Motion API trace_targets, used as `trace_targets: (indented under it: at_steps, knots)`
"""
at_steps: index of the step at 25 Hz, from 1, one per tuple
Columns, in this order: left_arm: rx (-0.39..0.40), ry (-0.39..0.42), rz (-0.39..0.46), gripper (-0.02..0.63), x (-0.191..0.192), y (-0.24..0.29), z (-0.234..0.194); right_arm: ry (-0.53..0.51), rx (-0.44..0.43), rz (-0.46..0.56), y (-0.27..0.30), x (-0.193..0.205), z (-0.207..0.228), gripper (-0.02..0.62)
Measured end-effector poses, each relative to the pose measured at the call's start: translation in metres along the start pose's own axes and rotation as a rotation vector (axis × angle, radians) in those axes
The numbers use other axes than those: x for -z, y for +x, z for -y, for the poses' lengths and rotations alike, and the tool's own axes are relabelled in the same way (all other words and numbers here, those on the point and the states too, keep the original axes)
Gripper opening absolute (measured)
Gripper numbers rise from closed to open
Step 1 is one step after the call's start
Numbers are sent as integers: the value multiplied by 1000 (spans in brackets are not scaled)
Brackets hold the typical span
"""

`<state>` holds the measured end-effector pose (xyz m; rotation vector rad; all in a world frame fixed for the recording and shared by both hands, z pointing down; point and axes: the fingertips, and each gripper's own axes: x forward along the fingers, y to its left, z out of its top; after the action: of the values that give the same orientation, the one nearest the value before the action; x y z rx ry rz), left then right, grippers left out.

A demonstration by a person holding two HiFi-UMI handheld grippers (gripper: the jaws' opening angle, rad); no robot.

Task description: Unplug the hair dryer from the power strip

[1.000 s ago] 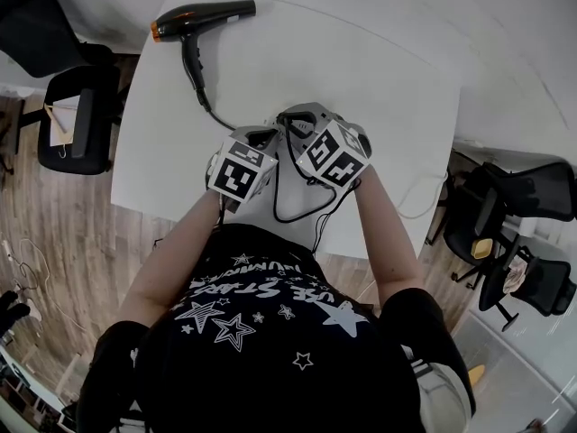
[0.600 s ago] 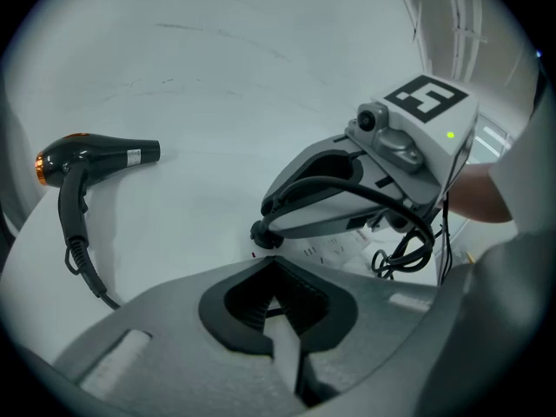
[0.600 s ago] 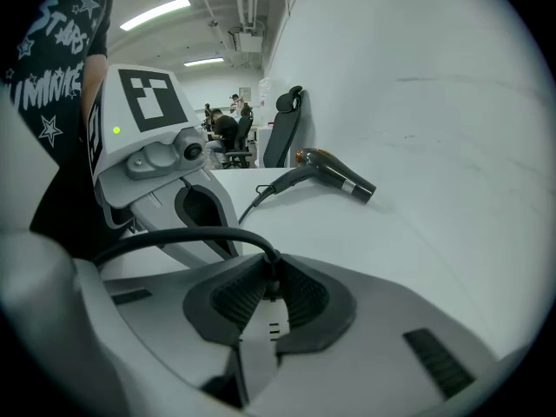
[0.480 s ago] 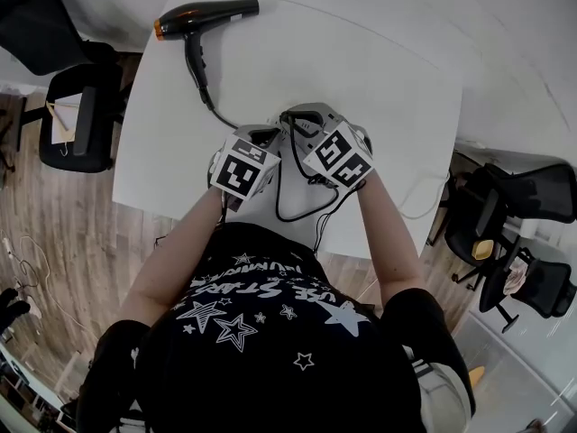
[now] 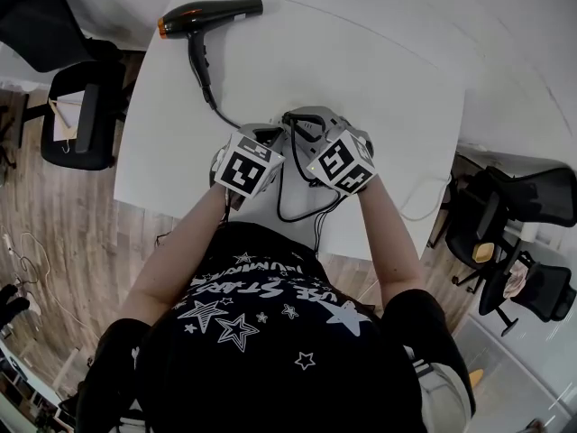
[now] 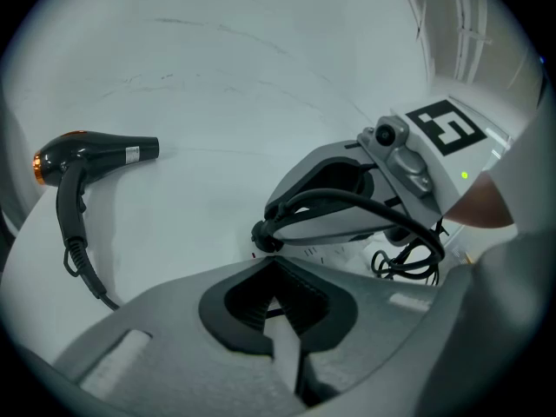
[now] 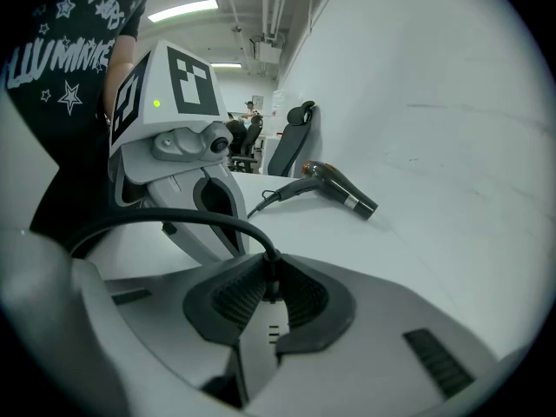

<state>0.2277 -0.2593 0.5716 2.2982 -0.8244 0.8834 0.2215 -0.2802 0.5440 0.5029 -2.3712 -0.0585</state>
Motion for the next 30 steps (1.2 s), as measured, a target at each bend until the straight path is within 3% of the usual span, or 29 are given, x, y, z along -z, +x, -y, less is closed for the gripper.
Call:
trace_targets:
  at_steps: [21,30]
  knots:
    - [11,-30,-4,8,-1,0,-1,201,-5,141,-2,2,7,57]
    - [17,-36,-9,8,0,1,-2,205,-2,151,-1,2,9,57]
